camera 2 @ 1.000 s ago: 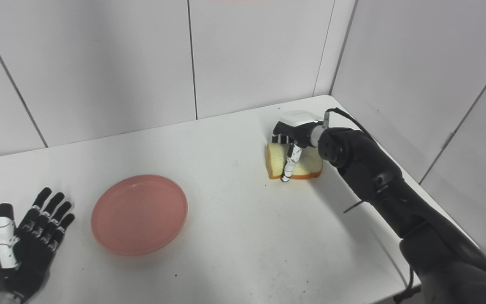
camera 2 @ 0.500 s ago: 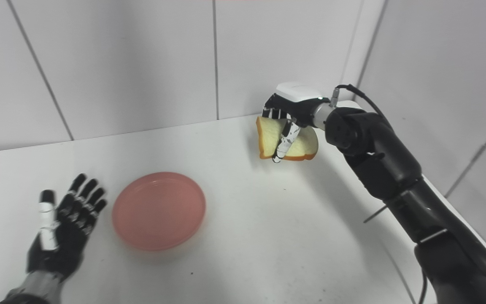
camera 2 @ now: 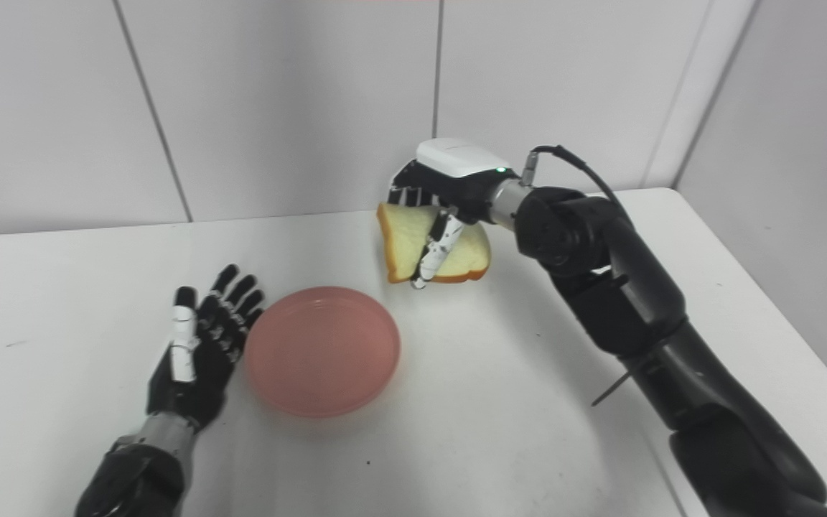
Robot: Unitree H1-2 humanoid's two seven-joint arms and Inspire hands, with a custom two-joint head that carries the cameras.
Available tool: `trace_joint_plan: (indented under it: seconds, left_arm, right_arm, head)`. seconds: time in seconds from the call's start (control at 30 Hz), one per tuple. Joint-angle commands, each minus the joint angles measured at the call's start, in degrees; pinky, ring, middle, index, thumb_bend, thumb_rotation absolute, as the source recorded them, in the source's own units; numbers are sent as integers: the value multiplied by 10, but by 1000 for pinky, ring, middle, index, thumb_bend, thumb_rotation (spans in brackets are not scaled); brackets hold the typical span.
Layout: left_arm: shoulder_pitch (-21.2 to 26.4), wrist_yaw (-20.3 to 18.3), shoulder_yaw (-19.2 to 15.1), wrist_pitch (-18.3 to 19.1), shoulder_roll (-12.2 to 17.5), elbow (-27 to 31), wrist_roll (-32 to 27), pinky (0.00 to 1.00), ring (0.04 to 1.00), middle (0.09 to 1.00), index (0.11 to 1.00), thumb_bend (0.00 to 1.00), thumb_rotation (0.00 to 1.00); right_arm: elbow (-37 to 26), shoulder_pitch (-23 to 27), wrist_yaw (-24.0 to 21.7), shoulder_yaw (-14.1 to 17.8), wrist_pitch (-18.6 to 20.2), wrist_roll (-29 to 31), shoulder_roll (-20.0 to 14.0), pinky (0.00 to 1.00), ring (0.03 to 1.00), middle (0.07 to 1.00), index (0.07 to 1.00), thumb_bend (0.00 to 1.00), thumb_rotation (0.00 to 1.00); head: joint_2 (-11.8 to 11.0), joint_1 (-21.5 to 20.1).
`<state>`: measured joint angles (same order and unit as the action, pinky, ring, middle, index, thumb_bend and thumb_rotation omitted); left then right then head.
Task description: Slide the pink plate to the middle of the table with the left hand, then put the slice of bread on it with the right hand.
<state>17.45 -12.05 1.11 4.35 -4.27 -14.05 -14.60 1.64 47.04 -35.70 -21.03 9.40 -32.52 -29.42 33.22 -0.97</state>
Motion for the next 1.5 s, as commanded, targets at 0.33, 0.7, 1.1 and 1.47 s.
trace_joint_plan:
  seconds: [0.33, 0.7, 1.1, 1.47]
  left_arm:
    - [-3, 26, 1, 18, -12, -38, 20, 957, 943, 933, 939, 830, 947]
    - [2, 29, 1, 13, -15, -44, 21, 944, 933, 927, 934, 841, 949]
    - [5, 28, 5, 14, -12, -42, 20, 957, 943, 937, 949, 838, 957]
    - [6, 34, 3, 19, -15, -38, 19, 941, 933, 928, 942, 836, 942]
  right_arm:
    - [53, 44, 24, -46, -43, -14, 96, 427, 475, 475, 508, 527, 0]
    - [128, 42, 25, -77, -54, -39, 131, 359, 424, 441, 512, 527, 0]
    - [135, 37, -5, -105, -53, -60, 115, 324, 406, 437, 502, 529, 0]
    - [135, 32, -58, -110, -20, -50, 125, 535, 579, 518, 469, 527, 2]
  head:
    - [7, 23]
    - [17, 32]
    - [25, 37]
    - [31, 40]
